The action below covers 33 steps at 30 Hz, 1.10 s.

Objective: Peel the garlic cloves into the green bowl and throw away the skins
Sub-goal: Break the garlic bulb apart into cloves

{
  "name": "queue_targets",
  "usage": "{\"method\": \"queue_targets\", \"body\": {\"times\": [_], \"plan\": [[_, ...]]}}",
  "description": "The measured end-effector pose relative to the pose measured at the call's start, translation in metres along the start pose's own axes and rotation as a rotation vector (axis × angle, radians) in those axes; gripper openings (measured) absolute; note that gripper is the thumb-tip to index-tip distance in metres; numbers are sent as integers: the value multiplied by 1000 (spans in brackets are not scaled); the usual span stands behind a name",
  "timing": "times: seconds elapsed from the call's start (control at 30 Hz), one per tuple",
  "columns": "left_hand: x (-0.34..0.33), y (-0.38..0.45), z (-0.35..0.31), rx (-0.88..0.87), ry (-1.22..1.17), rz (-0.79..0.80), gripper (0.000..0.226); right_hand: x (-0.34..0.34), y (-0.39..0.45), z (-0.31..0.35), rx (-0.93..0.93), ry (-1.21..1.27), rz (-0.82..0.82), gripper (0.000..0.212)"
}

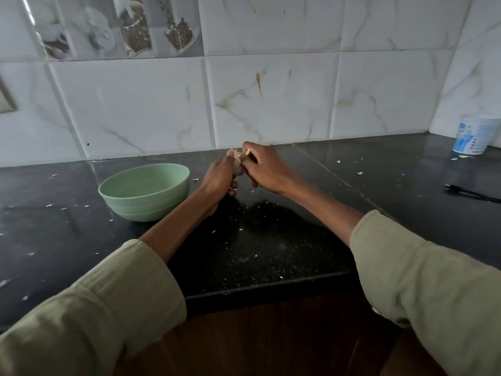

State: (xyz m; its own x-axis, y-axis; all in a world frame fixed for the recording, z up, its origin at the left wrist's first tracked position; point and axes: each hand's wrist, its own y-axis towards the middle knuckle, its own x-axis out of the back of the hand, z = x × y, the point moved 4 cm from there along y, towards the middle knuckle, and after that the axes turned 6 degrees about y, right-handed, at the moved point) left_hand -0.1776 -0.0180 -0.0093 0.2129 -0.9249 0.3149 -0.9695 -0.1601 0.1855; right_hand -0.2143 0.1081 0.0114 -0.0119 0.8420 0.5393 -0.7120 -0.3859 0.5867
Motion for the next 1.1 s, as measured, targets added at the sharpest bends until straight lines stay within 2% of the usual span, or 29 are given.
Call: {"method": "queue_targets", "body": {"times": [0.17, 0.3, 0.4, 0.63, 0.73, 0.9, 1.0, 1.1], "plan": [[-2, -1, 1, 64, -29, 32, 61, 0, 0, 5, 108, -175, -81, 30], [-6, -1, 4, 153, -236, 120, 61, -4, -1, 8, 126, -188, -72, 42], [-5, 1, 5, 150, -250, 79, 51, -7, -1, 10, 140, -202, -23, 50], [-4, 3, 4, 86, -109, -32, 56, -7, -1, 13, 166, -221, -36, 52], [-3, 4, 3, 4, -45, -52, 59, -6, 0, 16, 184, -197, -50, 50], [-2, 1, 0, -117, -73, -20, 88, -5, 1, 13, 119, -7, 1, 47], [-2, 0, 2, -151, -56, -12, 87, -4, -2, 13, 85, 69, 59, 44], [-1, 1, 5, -164, -40, -41, 72, -5, -2, 10, 39, 130, 84, 42]]}}
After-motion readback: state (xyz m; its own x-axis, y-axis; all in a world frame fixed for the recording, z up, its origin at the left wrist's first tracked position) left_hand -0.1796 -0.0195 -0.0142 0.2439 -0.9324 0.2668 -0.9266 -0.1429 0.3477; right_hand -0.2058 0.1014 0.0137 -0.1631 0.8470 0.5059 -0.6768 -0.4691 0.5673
